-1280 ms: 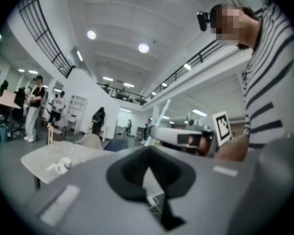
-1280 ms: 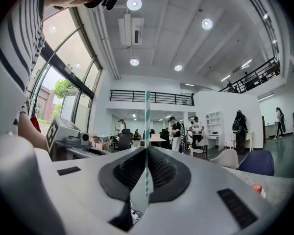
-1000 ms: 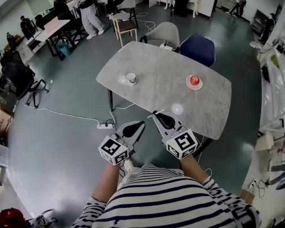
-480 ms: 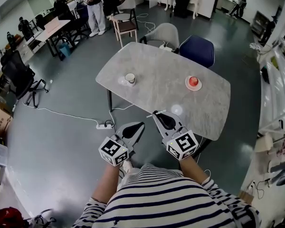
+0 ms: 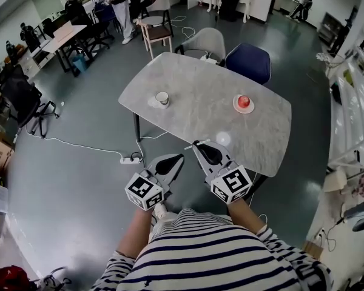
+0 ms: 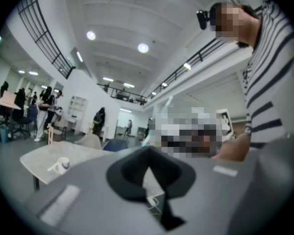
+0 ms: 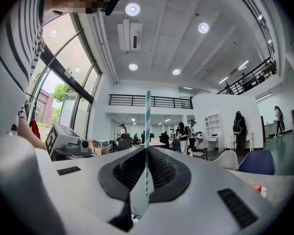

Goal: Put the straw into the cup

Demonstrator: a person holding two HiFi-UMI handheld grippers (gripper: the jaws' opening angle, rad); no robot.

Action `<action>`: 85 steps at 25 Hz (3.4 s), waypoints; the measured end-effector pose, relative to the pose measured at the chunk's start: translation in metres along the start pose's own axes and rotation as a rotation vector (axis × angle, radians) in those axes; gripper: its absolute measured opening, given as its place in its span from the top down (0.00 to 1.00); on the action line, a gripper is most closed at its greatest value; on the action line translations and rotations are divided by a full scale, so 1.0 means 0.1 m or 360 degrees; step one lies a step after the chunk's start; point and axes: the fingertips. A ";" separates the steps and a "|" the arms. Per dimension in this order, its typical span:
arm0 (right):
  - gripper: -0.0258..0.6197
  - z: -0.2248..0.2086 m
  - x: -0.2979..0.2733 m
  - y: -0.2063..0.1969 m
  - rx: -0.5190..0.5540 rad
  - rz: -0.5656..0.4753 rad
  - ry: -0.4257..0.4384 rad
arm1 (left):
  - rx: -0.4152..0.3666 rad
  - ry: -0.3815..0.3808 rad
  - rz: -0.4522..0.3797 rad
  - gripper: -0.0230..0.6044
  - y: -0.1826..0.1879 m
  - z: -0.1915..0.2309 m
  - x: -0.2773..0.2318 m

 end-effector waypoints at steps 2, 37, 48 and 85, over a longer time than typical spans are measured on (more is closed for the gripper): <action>0.93 -0.03 0.04 0.00 -0.0011 -0.0004 -0.0002 | -0.0007 -0.0006 0.0006 0.95 0.01 -0.04 -0.02; 0.93 -1.02 -2.65 0.52 0.0020 0.0073 -0.0023 | -0.0068 -0.0122 0.0070 0.95 0.41 2.80 -0.47; 0.93 -1.44 -3.38 0.40 0.0007 0.0189 -0.0030 | -0.0054 -0.0172 0.0140 0.95 0.31 3.43 -0.73; 0.93 -2.12 -4.22 -0.36 -0.0062 0.0416 0.0005 | 0.0022 -0.0124 0.0206 0.95 0.07 3.98 -1.32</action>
Point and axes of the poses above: the fingertips, and each gripper's own axes: x backward along the fingers, z to its left, y out of its top, and after that the axes turned 14 degrees about z, right-handed
